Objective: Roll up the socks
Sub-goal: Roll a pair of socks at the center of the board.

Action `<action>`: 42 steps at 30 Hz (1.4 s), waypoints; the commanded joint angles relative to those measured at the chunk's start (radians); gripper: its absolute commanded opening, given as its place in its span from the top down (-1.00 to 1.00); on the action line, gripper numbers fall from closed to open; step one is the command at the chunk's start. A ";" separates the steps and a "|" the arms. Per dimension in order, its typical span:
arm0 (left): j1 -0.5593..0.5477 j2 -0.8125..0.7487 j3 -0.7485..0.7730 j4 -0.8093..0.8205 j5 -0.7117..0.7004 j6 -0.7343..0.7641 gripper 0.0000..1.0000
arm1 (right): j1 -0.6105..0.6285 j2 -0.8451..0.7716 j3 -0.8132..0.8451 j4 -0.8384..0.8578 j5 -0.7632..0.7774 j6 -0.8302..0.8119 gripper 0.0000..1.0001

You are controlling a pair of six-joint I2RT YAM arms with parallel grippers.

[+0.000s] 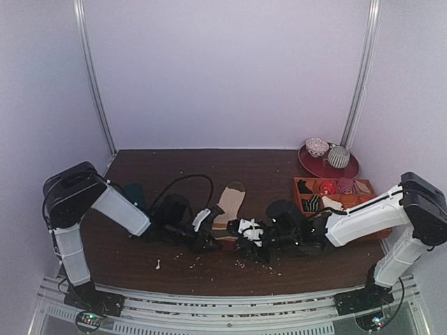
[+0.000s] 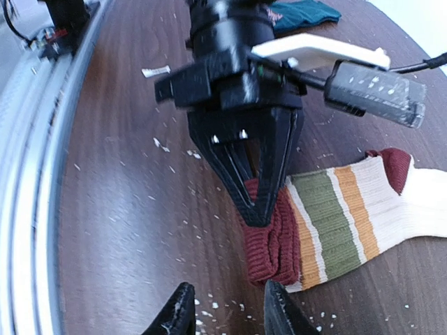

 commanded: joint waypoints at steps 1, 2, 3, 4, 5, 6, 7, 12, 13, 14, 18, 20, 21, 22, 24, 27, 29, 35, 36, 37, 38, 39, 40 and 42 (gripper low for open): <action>0.000 0.074 -0.021 -0.251 -0.017 -0.028 1.00 | 0.024 0.045 0.030 0.028 0.126 -0.150 0.31; 0.000 0.075 -0.020 -0.253 -0.013 -0.027 1.00 | 0.025 0.057 0.043 0.020 0.123 -0.159 0.31; 0.000 0.075 -0.020 -0.252 -0.012 -0.026 1.00 | 0.026 0.072 0.057 0.006 0.122 -0.168 0.31; 0.001 0.075 -0.020 -0.252 -0.014 -0.026 1.00 | 0.028 0.087 0.073 -0.009 0.123 -0.173 0.31; -0.001 0.073 -0.020 -0.252 -0.017 -0.024 1.00 | 0.029 0.101 0.088 -0.020 0.122 -0.178 0.31; 0.000 0.073 -0.021 -0.251 -0.018 -0.025 1.00 | 0.030 0.115 0.098 -0.025 0.125 -0.182 0.32; 0.001 0.072 -0.021 -0.249 -0.017 -0.025 1.00 | 0.030 0.125 0.105 -0.025 0.131 -0.183 0.32; 0.001 0.074 -0.025 -0.240 -0.015 -0.021 1.00 | 0.034 0.163 0.129 -0.004 0.156 -0.180 0.35; 0.000 0.075 -0.026 -0.240 -0.012 -0.018 1.00 | 0.034 0.180 0.144 -0.017 0.174 -0.174 0.36; 0.001 0.074 -0.026 -0.240 -0.012 -0.016 1.00 | 0.034 0.200 0.161 -0.035 0.189 -0.167 0.38; 0.001 0.073 -0.030 -0.237 -0.013 -0.010 1.00 | 0.032 0.265 0.209 -0.077 0.243 -0.127 0.42; 0.001 0.074 -0.033 -0.232 -0.012 -0.009 1.00 | 0.029 0.285 0.222 -0.081 0.265 -0.104 0.44; 0.001 0.074 -0.033 -0.231 -0.010 -0.008 1.00 | 0.024 0.294 0.228 -0.086 0.267 -0.095 0.44; 0.001 0.074 -0.035 -0.229 -0.010 -0.008 1.00 | 0.019 0.302 0.235 -0.100 0.273 -0.084 0.44; 0.000 0.074 -0.035 -0.228 -0.009 -0.006 1.00 | 0.007 0.310 0.244 -0.126 0.272 -0.068 0.45; 0.001 0.077 -0.035 -0.228 -0.008 -0.002 1.00 | -0.012 0.301 0.236 -0.139 0.235 -0.047 0.43; 0.001 0.081 -0.034 -0.226 -0.006 0.000 1.00 | -0.020 0.297 0.237 -0.166 0.190 -0.046 0.39; 0.001 0.084 -0.030 -0.226 -0.003 0.003 1.00 | -0.023 0.202 0.169 -0.117 0.113 -0.027 0.11; 0.000 0.084 -0.029 -0.226 -0.003 0.003 1.00 | -0.024 0.182 0.152 -0.102 0.108 -0.026 0.06; 0.001 0.084 -0.029 -0.226 -0.003 0.003 1.00 | -0.026 0.167 0.140 -0.089 0.104 -0.025 0.02; 0.001 0.084 -0.028 -0.227 -0.003 0.003 1.00 | -0.026 0.158 0.132 -0.076 0.102 -0.025 0.00; 0.001 0.084 -0.027 -0.228 -0.002 0.003 1.00 | -0.027 0.158 0.133 -0.073 0.099 -0.024 -0.01; 0.001 0.083 -0.026 -0.230 -0.001 0.004 1.00 | -0.027 0.165 0.139 -0.082 0.092 -0.025 -0.01; 0.001 0.080 -0.027 -0.231 -0.003 0.006 1.00 | -0.029 0.189 0.157 -0.108 0.070 -0.031 -0.01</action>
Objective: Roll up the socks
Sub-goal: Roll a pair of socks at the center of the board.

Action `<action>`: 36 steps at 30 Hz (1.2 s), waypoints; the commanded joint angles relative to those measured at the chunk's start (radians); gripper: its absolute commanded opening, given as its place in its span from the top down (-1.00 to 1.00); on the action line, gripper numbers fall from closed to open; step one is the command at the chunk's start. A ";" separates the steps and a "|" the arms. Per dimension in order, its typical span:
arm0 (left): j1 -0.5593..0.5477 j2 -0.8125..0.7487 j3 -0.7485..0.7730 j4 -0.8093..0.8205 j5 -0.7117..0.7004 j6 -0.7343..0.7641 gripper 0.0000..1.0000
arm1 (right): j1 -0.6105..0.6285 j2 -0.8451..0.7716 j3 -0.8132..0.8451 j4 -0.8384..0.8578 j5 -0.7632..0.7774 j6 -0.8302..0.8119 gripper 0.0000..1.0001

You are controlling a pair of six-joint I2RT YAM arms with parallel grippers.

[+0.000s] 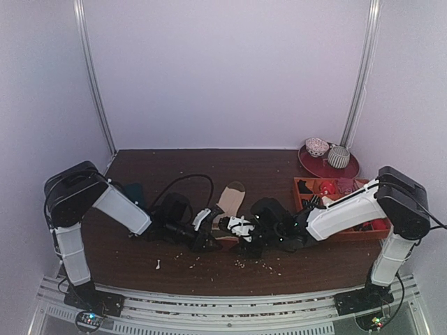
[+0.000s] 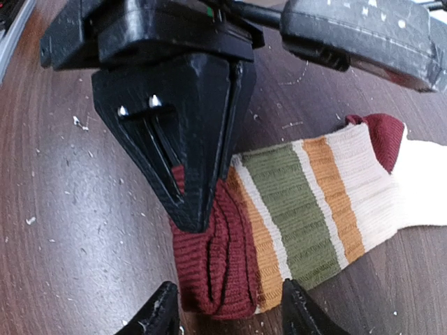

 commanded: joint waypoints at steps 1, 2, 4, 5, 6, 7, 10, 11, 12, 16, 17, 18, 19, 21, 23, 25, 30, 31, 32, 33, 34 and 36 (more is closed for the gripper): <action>-0.011 0.065 -0.046 -0.210 -0.040 0.017 1.00 | -0.008 0.020 0.021 -0.027 -0.053 0.006 0.00; -0.010 0.064 -0.048 -0.210 -0.042 0.017 1.00 | -0.008 0.031 0.027 -0.026 -0.060 0.010 0.00; -0.011 0.061 -0.049 -0.209 -0.044 0.016 1.00 | -0.008 0.041 0.031 -0.010 -0.066 0.020 0.01; -0.010 0.061 -0.052 -0.207 -0.044 0.015 1.00 | -0.008 0.047 0.034 -0.002 -0.064 0.024 0.03; -0.010 0.060 -0.052 -0.204 -0.042 0.013 1.00 | -0.010 0.057 0.040 -0.006 -0.062 0.027 0.06; -0.010 0.056 -0.054 -0.201 -0.042 0.012 1.00 | -0.012 0.067 0.048 -0.011 -0.063 0.032 0.11; -0.010 0.046 -0.053 -0.200 -0.046 0.013 1.00 | -0.019 0.096 0.065 -0.023 -0.072 0.062 0.35; -0.010 0.043 -0.052 -0.201 -0.048 0.012 1.00 | -0.023 0.102 0.069 -0.023 -0.079 0.078 0.46; -0.010 0.041 -0.050 -0.200 -0.047 0.015 1.00 | -0.028 0.110 0.072 -0.021 -0.089 0.095 0.59; -0.010 0.011 -0.054 -0.189 -0.074 0.025 0.47 | -0.074 0.113 0.050 0.006 -0.183 0.211 0.86; -0.010 -0.007 -0.060 -0.181 -0.084 0.031 0.42 | -0.093 0.110 0.044 0.012 -0.228 0.249 0.88; -0.010 -0.028 -0.067 -0.174 -0.096 0.042 0.39 | -0.116 0.112 0.040 0.013 -0.274 0.294 0.89; -0.011 -0.053 -0.075 -0.166 -0.110 0.056 0.29 | -0.138 0.114 0.039 0.010 -0.322 0.354 0.91; -0.010 -0.108 -0.091 -0.152 -0.148 0.098 0.04 | -0.196 0.133 0.042 0.001 -0.441 0.455 0.91; -0.010 -0.186 -0.116 -0.123 -0.191 0.138 -0.12 | -0.229 0.161 0.040 -0.008 -0.524 0.539 0.92; -0.011 -0.249 -0.140 -0.087 -0.238 0.179 -0.19 | -0.252 0.185 0.044 -0.048 -0.555 0.609 0.92; -0.036 -0.386 -0.241 0.093 -0.336 0.328 -0.20 | -0.269 0.218 0.070 -0.175 -0.562 0.679 0.93; -0.044 -0.403 -0.258 0.132 -0.348 0.363 -0.20 | -0.269 0.220 0.076 -0.198 -0.555 0.678 0.93; -0.049 -0.418 -0.276 0.180 -0.354 0.392 -0.21 | -0.268 0.220 0.085 -0.221 -0.547 0.673 0.93; -0.050 -0.425 -0.286 0.221 -0.353 0.414 -0.21 | -0.267 0.218 0.095 -0.245 -0.537 0.660 0.93; -0.050 -0.422 -0.287 0.242 -0.345 0.436 -0.21 | -0.266 0.213 0.107 -0.265 -0.531 0.647 0.93; -0.050 -0.396 -0.259 0.246 -0.312 0.471 -0.21 | -0.264 0.202 0.133 -0.307 -0.517 0.615 0.93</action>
